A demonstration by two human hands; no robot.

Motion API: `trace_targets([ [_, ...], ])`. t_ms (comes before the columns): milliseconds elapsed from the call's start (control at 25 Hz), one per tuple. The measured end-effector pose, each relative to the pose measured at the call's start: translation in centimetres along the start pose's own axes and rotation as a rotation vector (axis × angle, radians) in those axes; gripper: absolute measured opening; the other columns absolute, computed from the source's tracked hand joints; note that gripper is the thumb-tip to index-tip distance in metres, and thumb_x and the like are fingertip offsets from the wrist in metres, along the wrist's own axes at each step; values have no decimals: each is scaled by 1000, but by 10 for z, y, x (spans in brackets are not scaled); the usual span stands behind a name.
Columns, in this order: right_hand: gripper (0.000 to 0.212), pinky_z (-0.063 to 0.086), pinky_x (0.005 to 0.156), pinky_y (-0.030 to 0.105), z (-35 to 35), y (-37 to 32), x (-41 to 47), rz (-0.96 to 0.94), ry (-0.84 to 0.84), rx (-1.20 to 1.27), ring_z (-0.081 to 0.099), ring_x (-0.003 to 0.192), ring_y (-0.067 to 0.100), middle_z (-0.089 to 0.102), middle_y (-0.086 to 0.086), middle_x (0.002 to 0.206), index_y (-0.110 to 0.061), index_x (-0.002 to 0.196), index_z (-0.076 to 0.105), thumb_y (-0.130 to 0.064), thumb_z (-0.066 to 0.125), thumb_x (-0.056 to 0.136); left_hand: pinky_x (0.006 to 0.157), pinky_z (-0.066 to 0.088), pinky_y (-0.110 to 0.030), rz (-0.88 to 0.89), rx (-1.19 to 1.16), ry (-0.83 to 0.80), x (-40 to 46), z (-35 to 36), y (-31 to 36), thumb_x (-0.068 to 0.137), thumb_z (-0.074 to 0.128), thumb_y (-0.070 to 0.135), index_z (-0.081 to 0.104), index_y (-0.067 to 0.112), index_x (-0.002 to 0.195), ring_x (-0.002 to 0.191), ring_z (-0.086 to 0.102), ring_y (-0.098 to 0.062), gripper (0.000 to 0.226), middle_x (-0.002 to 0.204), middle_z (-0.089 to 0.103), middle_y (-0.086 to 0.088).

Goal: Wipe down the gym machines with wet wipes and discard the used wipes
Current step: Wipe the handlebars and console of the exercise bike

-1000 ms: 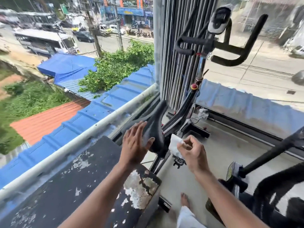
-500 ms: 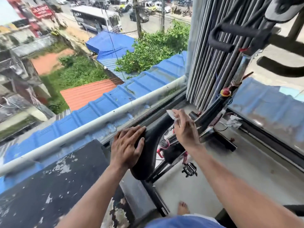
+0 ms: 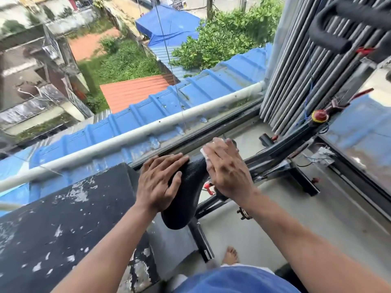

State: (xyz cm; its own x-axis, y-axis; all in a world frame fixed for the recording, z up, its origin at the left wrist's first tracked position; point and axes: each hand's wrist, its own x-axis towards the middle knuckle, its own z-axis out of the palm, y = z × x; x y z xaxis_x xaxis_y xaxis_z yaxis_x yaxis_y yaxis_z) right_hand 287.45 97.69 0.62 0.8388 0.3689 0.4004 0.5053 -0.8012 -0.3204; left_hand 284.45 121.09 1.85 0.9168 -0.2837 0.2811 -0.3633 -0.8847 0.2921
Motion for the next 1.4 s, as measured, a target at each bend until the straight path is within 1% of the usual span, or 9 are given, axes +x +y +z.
trace_targets([
  [80, 38, 31, 121, 48, -8, 12, 13, 85, 53, 19, 51, 134, 33, 63, 14, 131, -3, 130, 63, -17, 41, 103, 114, 35, -46, -9, -1, -5, 0, -1, 2, 102, 40, 40, 59, 37, 144, 136, 51, -10, 47, 147, 57, 19],
  [240, 41, 31, 122, 47, -7, 4, -16, 59, 70, -1, 43, 144, 32, 55, 15, 147, 0, 144, 53, -16, 40, 108, 116, 32, -43, 4, 3, 4, -4, -2, 0, 103, 40, 40, 59, 36, 144, 136, 51, -9, 46, 147, 57, 19],
  [480, 32, 36, 116, 47, -17, 5, 30, 77, -85, -99, 60, 109, 27, 68, 8, 109, -9, 111, 66, -21, 38, 105, 114, 37, -41, 113, -17, -37, -4, -6, -19, 105, 42, 44, 56, 24, 149, 138, 51, -17, 50, 151, 55, 7],
  [640, 36, 35, 118, 49, -7, -25, -9, 167, 60, -80, 49, 133, 35, 60, 18, 134, 3, 135, 59, -7, 46, 103, 122, 32, -44, 250, -44, -78, -16, -7, -63, 110, 37, 48, 45, 15, 156, 146, 42, -27, 57, 159, 45, -4],
  [760, 30, 27, 122, 52, 8, -49, 4, 112, -19, -91, 53, 129, 31, 64, 9, 126, -6, 125, 66, -11, 48, 100, 124, 26, -37, 298, -130, -66, -16, -3, -76, 110, 37, 46, 48, 11, 154, 144, 43, -29, 57, 157, 47, -8],
  [920, 31, 9, 127, 52, -4, -42, 13, 351, -84, -202, 42, 139, 25, 55, 2, 132, -15, 127, 59, -29, 41, 105, 123, 29, -37, 320, -173, -51, -17, -2, -76, 110, 40, 47, 48, 14, 154, 144, 43, -29, 56, 157, 47, -6],
  [1080, 36, 14, 126, 51, 6, -69, 8, 235, -112, -238, 49, 133, 27, 60, 5, 128, -12, 124, 61, -27, 36, 104, 119, 35, -44, 326, -204, -11, -16, -1, -77, 109, 46, 47, 51, 12, 152, 142, 46, -30, 56, 154, 50, -7],
  [1240, 56, 7, 127, 49, -13, -50, 35, 340, -282, -285, 57, 122, 25, 67, 5, 118, -13, 111, 68, -38, 18, 102, 123, 29, -30, 303, -319, 22, -17, -6, -78, 104, 55, 48, 56, 8, 147, 141, 47, -22, 59, 152, 53, -7],
  [1400, 41, 19, 124, 52, -2, -55, 18, 90, -329, -245, 54, 125, 20, 63, -3, 123, -20, 122, 61, -37, 28, 105, 124, 32, -35, 278, -344, 58, -24, -8, -81, 103, 61, 44, 56, 5, 146, 145, 46, -21, 58, 153, 53, -9],
])
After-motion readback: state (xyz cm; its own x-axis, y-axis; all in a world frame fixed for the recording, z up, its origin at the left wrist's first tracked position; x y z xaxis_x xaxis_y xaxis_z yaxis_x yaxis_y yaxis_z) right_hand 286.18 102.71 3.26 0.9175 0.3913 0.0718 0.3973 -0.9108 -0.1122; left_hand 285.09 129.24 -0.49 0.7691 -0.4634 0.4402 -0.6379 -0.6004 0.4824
